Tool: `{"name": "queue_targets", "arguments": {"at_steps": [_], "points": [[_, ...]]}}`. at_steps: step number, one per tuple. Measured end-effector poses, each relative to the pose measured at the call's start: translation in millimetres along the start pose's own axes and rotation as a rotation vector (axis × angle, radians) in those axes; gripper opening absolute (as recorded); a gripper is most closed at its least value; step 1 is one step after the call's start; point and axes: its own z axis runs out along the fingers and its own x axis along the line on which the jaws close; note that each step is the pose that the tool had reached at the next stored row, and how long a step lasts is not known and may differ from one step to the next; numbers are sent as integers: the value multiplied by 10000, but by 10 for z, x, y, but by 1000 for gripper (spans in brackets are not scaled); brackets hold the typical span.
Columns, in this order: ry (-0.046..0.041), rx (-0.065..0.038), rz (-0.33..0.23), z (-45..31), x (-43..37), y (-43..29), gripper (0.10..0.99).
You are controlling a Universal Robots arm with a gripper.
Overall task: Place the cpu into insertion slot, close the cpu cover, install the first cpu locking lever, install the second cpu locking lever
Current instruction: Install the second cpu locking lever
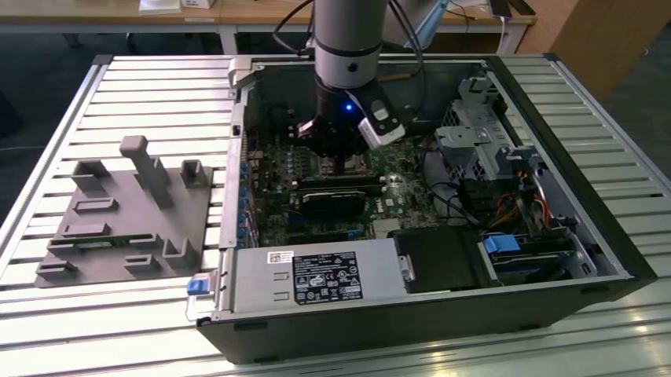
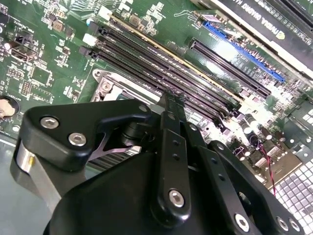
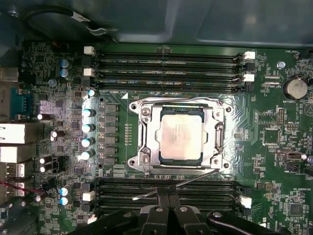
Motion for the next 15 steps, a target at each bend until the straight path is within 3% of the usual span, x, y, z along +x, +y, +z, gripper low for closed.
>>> {"name": "queue_targets", "arguments": {"at_steps": [10,12,15], "points": [[0,-2,0,53,17,0,106],[1,-47,1,57,17,-6,106],[-2,-216,15,61,17,-32,106]]}}
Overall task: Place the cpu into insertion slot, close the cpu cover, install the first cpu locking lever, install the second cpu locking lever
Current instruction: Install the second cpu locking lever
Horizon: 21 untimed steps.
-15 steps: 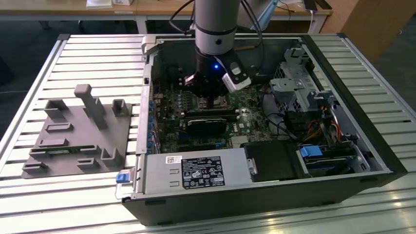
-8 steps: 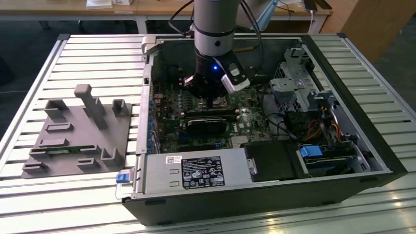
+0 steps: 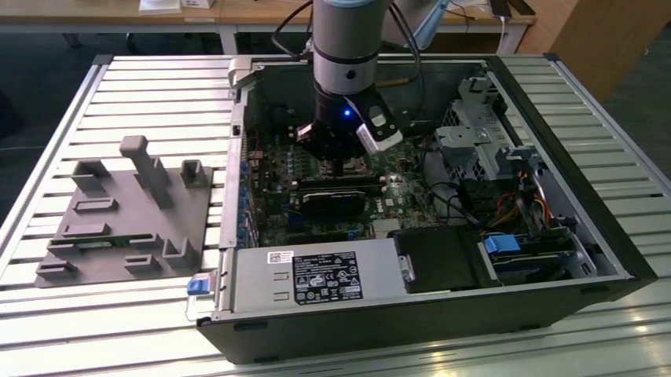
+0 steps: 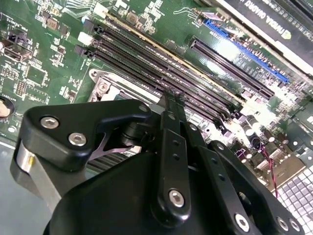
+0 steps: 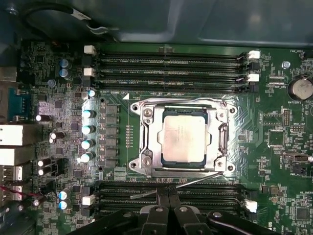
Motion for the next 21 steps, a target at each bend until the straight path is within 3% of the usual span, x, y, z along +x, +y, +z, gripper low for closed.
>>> {"name": "queue_targets", "arguments": {"at_steps": [6,13,21], "points": [[-3,-326,15,2,26,-46,106],[-5,-538,5,45,55,-58,106],[-4,-575,3,121,68,-62,106]]}}
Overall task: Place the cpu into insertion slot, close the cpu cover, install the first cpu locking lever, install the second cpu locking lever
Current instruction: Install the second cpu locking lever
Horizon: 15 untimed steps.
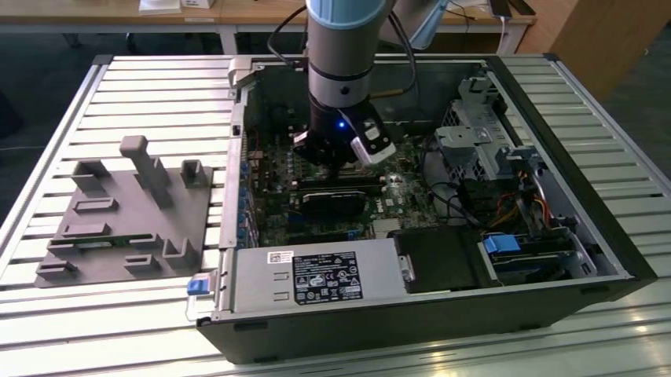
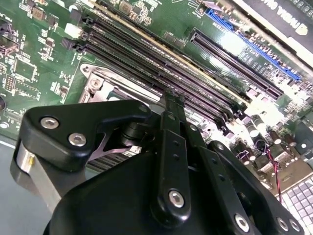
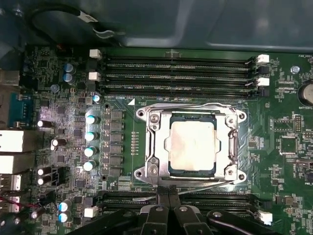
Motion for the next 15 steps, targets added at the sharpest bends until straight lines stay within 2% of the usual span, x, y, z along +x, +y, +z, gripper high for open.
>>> {"name": "queue_targets", "arguments": {"at_steps": [7,13,15], "points": [[4,-128,-102,-1,38,-68,106],[-10,-424,-186,1,92,-89,106],[-17,-490,-207,4,105,-95,106]]}}
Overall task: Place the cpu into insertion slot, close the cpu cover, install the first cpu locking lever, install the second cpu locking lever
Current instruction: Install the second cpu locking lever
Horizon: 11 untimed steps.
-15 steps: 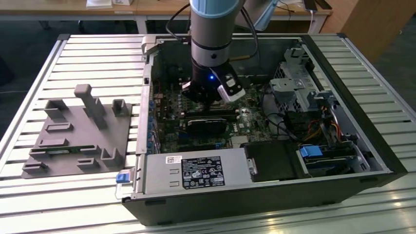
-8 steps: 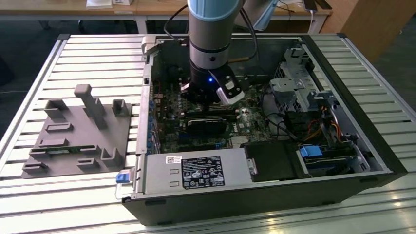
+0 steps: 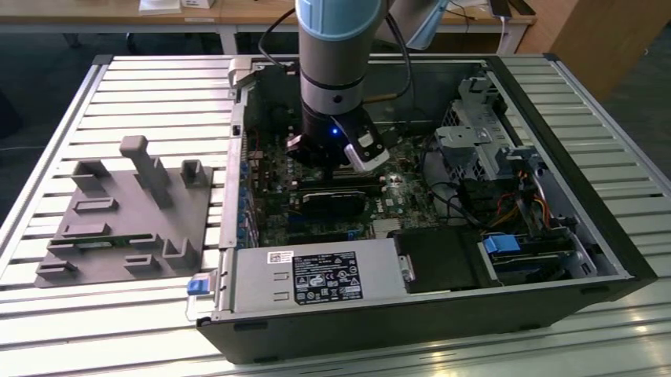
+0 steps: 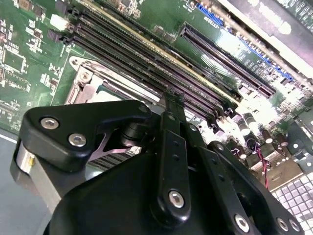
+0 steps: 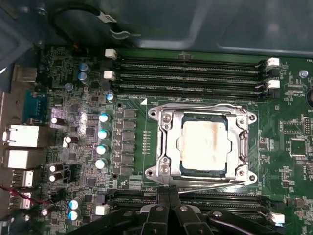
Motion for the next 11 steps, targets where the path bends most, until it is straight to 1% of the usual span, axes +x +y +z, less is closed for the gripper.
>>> {"name": "queue_targets", "arguments": {"at_steps": [4,8,11], "points": [[-9,-95,-21,12,12,-6,106],[-16,-167,-25,25,25,-14,106],[-23,-249,-30,38,35,-23,106]]}}
